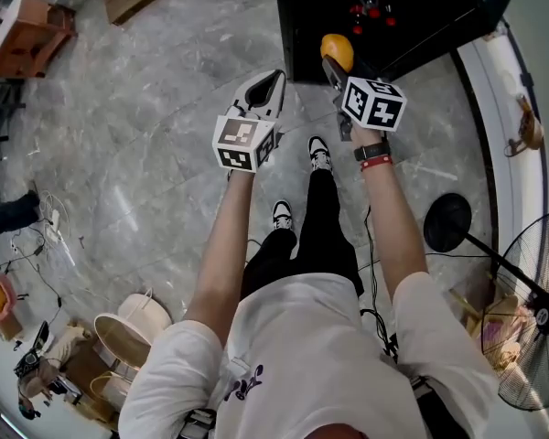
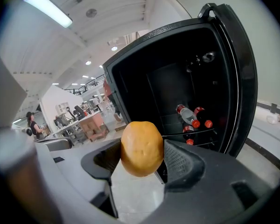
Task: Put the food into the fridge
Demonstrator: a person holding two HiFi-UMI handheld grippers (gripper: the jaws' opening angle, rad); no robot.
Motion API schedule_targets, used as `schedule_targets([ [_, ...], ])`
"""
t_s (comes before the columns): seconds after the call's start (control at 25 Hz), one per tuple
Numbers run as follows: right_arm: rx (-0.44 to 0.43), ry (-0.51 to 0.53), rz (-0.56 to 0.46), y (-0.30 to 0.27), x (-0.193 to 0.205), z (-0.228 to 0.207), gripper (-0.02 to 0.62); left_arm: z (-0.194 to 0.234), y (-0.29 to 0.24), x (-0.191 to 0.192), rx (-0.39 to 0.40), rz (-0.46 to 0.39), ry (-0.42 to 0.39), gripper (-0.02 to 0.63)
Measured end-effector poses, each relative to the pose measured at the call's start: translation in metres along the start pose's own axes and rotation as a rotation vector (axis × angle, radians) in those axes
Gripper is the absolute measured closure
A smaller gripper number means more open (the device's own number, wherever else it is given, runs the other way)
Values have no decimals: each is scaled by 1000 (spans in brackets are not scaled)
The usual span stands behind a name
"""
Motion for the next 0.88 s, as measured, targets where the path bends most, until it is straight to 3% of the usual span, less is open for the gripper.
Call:
schedule_targets([
  [0.88, 7, 17, 2, -72, -2, -48, 293, 8, -44, 29, 18, 21, -16, 586],
])
Point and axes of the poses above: the fingertips, and each gripper's own axes: y backward along the fingers, z to its left, x out of its underside, the point moved 8 cm from there along y, backward along the fingers, and after that the axes turned 7 degrees about -x, right-handed, at the moved point
